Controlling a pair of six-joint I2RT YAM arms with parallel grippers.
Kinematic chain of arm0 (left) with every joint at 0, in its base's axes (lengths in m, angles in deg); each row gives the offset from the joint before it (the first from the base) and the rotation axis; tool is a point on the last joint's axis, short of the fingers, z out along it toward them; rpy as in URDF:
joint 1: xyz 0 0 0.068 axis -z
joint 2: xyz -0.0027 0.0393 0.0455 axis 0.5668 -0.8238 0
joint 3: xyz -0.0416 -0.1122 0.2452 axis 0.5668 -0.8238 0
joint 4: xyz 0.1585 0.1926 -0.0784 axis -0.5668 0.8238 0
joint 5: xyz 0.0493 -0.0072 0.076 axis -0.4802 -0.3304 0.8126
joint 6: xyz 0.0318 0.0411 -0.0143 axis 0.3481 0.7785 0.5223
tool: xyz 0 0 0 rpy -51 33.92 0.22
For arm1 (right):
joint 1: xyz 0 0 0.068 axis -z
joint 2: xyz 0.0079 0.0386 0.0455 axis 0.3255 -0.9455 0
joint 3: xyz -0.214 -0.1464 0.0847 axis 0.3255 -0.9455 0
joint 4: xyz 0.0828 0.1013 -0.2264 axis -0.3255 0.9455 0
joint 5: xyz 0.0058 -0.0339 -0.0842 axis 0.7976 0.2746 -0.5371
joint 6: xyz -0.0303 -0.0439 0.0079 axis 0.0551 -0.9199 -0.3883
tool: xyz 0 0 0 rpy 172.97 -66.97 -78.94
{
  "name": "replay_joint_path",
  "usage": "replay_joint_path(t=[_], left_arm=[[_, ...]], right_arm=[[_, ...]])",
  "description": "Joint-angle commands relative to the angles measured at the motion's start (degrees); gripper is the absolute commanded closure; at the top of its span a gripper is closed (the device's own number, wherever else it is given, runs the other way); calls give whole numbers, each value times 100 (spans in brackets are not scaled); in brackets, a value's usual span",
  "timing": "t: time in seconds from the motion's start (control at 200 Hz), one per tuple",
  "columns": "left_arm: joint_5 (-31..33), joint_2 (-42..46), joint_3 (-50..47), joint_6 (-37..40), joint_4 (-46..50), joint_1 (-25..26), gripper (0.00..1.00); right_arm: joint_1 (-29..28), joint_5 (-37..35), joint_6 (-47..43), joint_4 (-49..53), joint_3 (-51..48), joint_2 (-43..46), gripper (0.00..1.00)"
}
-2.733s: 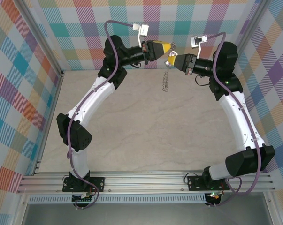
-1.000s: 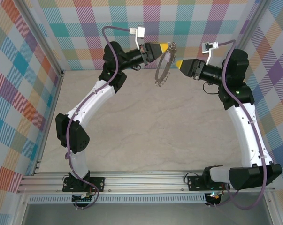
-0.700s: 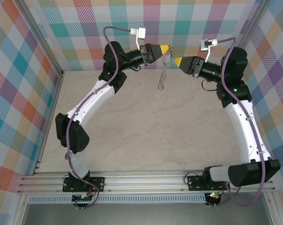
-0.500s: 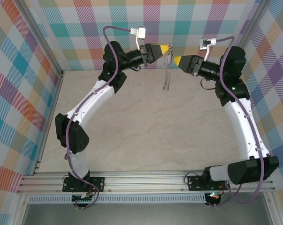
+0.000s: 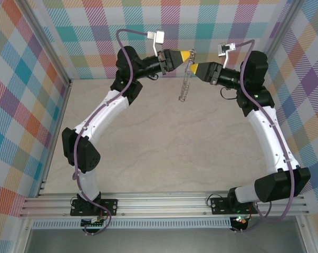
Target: Put the keys on the keyring
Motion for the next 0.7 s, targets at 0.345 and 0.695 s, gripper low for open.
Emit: replay_joint_path(t=[0.345,0.695], left_arm=[[-84,157,315,48,-158,47,100],[-59,75,410,57,-136,47,100]], right_arm=[[-200,10,-208,-240,469,-228,50],[-279,71,-335,-47,514,-298,82]])
